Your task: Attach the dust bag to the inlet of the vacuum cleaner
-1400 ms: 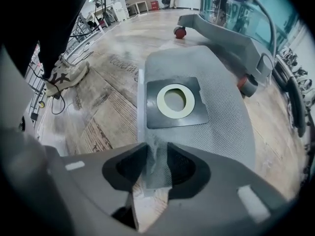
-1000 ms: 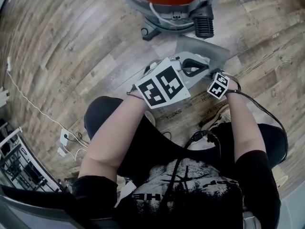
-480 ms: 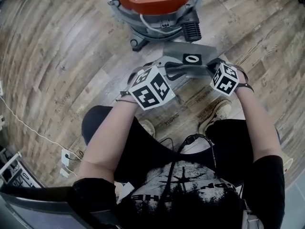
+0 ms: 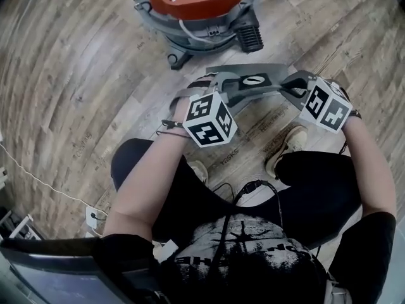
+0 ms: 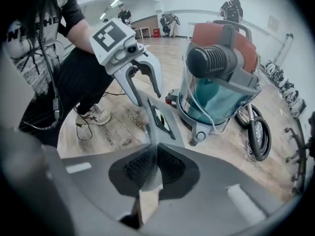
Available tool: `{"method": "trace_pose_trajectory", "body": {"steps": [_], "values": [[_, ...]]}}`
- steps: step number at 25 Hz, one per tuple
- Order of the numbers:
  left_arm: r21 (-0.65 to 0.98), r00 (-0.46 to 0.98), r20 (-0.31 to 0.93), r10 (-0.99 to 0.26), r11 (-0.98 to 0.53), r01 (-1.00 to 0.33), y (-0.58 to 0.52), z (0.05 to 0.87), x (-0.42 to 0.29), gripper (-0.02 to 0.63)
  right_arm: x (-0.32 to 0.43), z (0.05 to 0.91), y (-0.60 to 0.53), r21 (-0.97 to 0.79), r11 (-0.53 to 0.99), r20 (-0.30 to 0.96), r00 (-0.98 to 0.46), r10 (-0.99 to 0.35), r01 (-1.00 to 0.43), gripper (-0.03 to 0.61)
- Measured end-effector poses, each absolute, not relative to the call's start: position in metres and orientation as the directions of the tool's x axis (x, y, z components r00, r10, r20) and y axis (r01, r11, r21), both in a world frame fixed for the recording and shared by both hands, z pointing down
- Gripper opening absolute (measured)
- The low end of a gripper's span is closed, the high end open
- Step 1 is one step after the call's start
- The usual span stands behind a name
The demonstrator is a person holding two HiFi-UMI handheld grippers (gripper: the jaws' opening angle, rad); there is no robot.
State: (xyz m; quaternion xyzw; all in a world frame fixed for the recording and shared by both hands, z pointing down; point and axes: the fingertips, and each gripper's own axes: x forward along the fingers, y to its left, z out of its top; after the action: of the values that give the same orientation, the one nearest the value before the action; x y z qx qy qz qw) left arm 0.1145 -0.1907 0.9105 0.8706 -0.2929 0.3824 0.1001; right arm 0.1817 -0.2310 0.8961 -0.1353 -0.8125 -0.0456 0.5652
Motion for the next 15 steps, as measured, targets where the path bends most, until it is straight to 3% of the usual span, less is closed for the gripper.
{"method": "trace_pose_trajectory", "body": {"steps": [4,11,15], "values": [[-0.075,0.545,0.720,-0.431,-0.828,-0.556,-0.191,0.904,0.120,0.165,0.183,0.878,-0.230,-0.103,0.965,0.919,-0.347,0.185,0.243,0.017],[-0.108,0.526,0.721,-0.451,-0.823,-0.557,-0.191,0.901,0.117,0.042,0.179,0.869,-0.221,-0.084,0.968,0.904,-0.391,0.175,0.238,0.018],[-0.067,0.529,0.724,-0.443,-0.808,-0.585,-0.189,0.901,0.113,0.031,0.176,0.871,-0.221,-0.015,0.963,0.913,-0.389,0.123,0.268,0.021]]}}
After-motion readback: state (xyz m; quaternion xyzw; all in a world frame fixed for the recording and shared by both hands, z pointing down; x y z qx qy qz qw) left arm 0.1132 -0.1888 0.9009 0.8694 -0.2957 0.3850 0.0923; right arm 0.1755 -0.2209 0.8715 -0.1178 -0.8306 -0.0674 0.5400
